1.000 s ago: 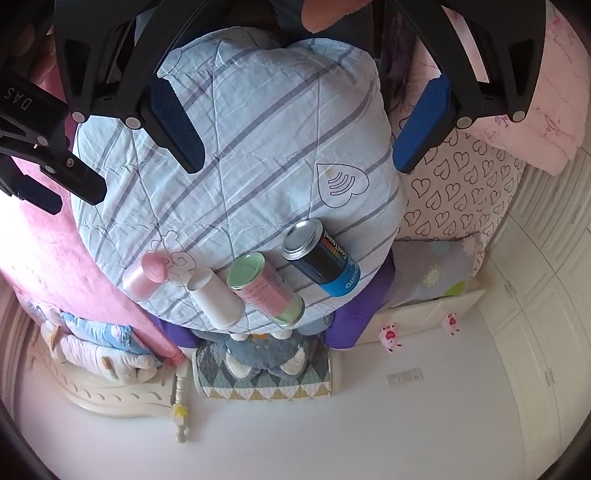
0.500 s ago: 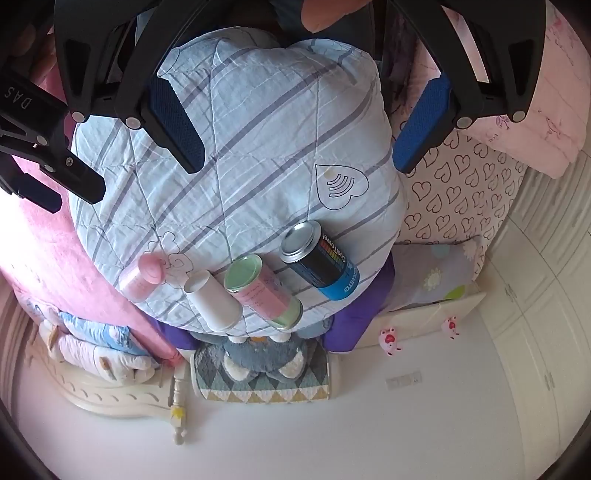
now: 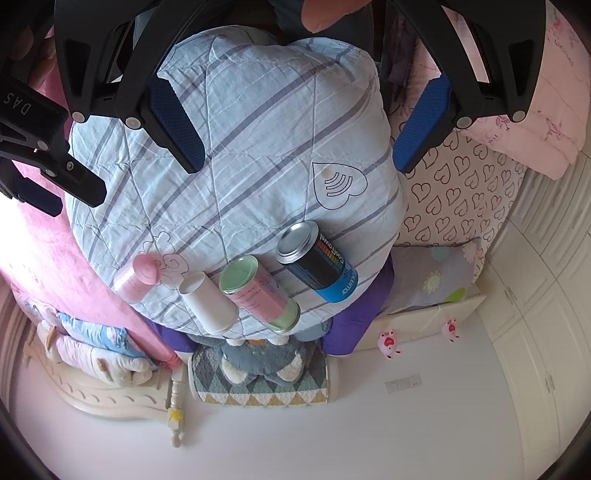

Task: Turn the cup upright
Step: 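Move the right gripper toward the white paper cup lying on its side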

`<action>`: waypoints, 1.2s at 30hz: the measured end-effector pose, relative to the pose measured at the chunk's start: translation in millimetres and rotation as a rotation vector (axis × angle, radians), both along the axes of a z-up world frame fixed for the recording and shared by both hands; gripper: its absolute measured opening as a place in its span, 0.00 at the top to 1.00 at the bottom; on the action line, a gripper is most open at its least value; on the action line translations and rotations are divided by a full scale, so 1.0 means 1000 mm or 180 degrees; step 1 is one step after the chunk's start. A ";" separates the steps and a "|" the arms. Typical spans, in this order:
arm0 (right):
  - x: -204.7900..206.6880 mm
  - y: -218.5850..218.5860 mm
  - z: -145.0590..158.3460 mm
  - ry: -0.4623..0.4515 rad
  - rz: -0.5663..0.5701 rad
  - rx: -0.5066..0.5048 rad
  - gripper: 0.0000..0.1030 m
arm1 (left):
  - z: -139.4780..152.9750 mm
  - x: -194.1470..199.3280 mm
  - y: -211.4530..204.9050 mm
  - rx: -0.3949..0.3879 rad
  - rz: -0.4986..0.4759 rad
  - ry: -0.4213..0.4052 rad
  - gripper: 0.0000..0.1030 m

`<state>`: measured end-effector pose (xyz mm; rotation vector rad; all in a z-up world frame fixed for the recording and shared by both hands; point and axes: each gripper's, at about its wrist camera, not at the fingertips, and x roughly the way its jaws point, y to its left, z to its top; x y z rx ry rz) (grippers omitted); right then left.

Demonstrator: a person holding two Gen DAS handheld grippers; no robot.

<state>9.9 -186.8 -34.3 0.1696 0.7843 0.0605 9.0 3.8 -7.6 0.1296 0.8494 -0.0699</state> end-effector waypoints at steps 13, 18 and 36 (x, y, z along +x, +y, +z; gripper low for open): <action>0.027 0.011 -0.009 0.0118 0.0079 -0.0085 0.15 | -0.012 0.024 0.010 -0.0034 0.0069 0.0122 0.00; 0.056 0.013 -0.014 0.0219 0.0158 -0.0096 0.15 | -0.018 0.044 0.017 -0.0062 0.0115 0.0167 0.00; 0.263 0.005 -0.043 0.0973 0.0402 -0.0662 0.15 | -0.038 0.146 0.037 -0.0133 0.0391 0.0300 0.00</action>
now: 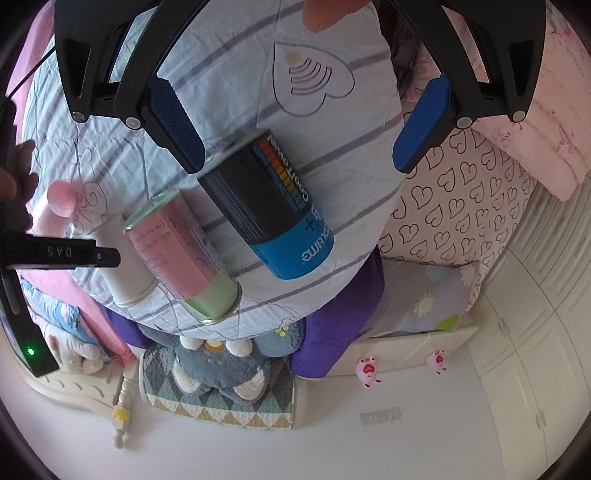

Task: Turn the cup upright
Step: 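Move the right gripper toward the white paper cup lying on its side, then close the right gripper around the white paper cup's body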

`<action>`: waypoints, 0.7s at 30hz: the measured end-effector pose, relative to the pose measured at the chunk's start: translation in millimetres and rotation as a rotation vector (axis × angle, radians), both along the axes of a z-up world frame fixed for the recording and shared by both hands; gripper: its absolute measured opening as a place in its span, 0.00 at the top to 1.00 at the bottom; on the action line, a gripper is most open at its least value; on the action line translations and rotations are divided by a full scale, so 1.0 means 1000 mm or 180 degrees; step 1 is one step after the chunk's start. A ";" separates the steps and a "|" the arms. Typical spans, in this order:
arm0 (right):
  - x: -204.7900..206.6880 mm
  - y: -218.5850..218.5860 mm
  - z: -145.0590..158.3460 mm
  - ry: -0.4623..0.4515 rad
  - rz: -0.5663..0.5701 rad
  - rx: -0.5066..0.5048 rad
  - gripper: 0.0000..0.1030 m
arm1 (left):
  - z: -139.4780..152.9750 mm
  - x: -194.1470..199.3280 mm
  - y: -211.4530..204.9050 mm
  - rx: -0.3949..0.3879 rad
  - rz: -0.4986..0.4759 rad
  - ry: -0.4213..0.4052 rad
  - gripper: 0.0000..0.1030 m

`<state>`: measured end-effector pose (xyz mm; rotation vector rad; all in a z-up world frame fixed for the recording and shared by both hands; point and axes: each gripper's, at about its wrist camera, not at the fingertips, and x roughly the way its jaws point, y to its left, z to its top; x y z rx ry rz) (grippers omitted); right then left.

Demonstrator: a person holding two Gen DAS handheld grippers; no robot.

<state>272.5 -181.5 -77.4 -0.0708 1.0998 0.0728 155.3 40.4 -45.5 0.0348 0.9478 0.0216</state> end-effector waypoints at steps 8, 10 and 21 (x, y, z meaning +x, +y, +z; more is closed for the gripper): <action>0.056 0.015 -0.018 0.0511 0.0354 -0.0074 0.15 | -0.004 0.017 -0.003 -0.0061 -0.0004 0.0051 0.00; 0.064 0.019 -0.025 0.0587 0.0366 -0.0086 0.15 | -0.005 0.020 -0.005 -0.0058 -0.0003 0.0060 0.00; 0.070 0.017 -0.025 0.0663 0.0357 0.0201 0.27 | -0.003 0.009 -0.003 -0.0008 0.0020 0.0041 0.00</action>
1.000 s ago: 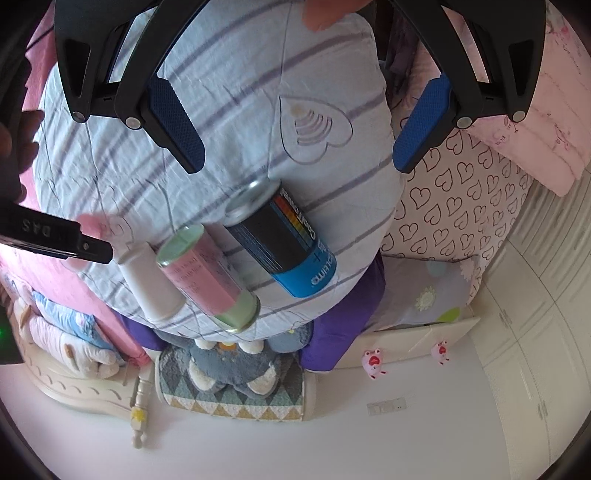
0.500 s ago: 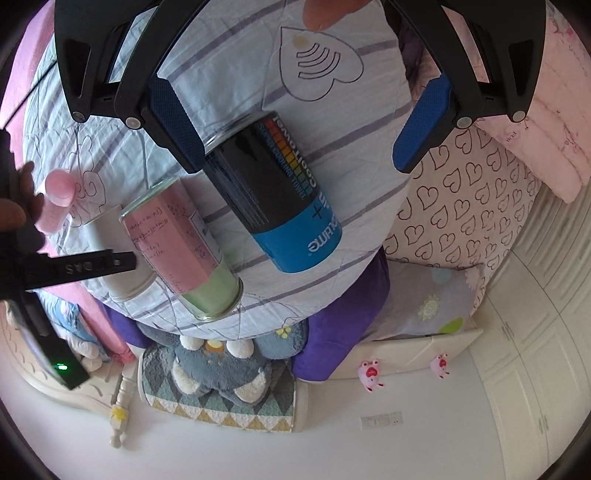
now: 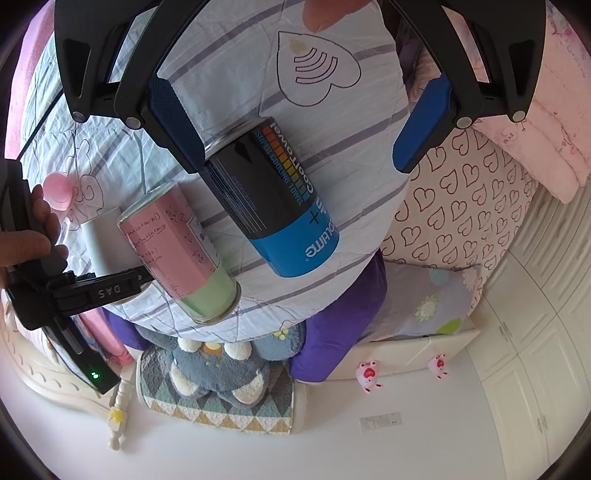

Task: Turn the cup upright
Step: 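Close the right gripper around the white paper cup's body, then lift the white cup with the right gripper and rotate it to stand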

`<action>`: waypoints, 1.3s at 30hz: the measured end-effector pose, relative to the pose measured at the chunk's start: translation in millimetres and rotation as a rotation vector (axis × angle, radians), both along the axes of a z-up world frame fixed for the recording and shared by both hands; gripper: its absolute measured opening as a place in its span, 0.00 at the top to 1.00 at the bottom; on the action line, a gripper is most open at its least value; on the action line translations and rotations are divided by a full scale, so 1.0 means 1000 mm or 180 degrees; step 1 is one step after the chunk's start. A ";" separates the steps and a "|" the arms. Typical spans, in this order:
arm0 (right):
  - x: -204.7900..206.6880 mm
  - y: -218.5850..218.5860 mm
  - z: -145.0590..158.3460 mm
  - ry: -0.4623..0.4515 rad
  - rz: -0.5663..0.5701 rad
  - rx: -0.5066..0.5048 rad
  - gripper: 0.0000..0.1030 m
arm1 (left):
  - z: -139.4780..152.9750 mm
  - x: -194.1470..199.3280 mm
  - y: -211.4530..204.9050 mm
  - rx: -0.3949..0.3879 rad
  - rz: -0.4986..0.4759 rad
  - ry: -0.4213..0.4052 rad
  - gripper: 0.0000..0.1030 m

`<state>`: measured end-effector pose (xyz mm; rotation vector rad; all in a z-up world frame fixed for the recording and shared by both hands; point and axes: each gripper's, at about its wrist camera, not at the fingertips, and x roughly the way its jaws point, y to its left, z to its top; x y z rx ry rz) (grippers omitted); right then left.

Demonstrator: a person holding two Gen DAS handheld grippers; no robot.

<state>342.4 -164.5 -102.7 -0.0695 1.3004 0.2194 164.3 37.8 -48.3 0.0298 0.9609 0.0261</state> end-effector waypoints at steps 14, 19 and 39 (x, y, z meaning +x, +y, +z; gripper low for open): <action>-0.048 -0.023 0.038 -0.0366 -0.0190 0.0418 0.33 | 0.019 -0.036 -0.007 0.0034 -0.0073 -0.0126 0.00; -0.083 -0.027 0.059 -0.0517 -0.0190 0.0530 0.33 | 0.030 -0.057 -0.008 0.0047 -0.0097 -0.0203 0.00; -0.230 -0.023 0.004 -0.0283 -0.0493 0.1099 0.33 | 0.025 -0.132 -0.023 0.0161 -0.0252 -0.0221 0.00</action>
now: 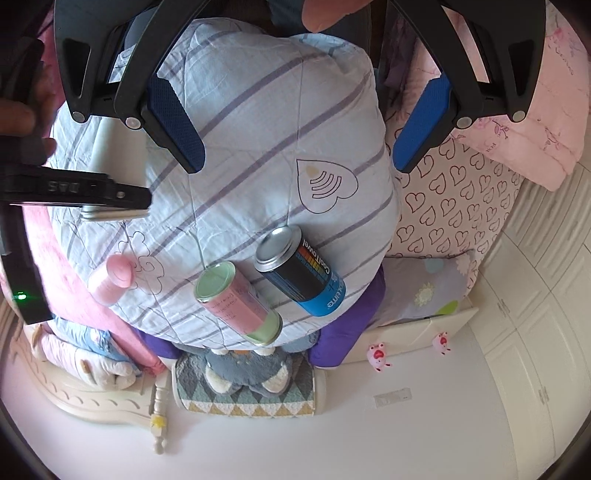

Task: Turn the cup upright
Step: 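Lift the white cup with the right gripper and rotate it to stand, then lower the white cup onto the quilt and open the right gripper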

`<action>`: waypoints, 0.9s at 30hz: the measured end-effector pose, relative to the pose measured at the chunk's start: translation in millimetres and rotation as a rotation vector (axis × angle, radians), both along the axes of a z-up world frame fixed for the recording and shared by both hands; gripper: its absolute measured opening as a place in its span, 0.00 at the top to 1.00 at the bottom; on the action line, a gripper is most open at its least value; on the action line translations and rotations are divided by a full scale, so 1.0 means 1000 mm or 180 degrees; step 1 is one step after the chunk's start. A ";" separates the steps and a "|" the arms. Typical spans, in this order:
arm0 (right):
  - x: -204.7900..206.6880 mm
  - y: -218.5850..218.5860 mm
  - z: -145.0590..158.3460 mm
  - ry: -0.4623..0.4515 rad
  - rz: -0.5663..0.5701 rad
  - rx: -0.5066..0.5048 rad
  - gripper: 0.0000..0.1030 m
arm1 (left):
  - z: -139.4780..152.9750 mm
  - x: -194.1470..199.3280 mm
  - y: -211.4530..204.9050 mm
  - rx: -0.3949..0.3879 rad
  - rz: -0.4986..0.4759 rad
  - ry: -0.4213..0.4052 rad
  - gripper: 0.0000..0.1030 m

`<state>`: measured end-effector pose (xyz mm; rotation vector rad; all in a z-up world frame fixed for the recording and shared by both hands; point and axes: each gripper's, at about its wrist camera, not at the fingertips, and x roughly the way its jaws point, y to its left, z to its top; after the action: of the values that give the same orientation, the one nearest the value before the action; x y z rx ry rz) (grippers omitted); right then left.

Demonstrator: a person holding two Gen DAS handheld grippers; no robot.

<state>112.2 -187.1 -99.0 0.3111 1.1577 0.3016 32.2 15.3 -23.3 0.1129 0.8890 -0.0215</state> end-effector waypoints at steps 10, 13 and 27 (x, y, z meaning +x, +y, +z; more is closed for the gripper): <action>0.008 0.009 -0.019 0.0103 -0.0070 -0.0194 0.21 | 0.003 -0.006 0.001 0.0022 0.0035 -0.0031 0.00; 0.003 0.007 -0.013 0.0063 -0.0073 -0.0191 0.20 | 0.004 -0.008 0.001 0.0009 0.0025 -0.0036 0.00; -0.059 -0.019 0.044 -0.0428 -0.0402 -0.0007 0.20 | 0.012 -0.016 -0.005 -0.0025 -0.0013 -0.0071 0.00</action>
<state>53.3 -206.4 -55.5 0.3553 1.0015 0.2072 16.1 10.4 -11.0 0.1075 0.8664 -0.0276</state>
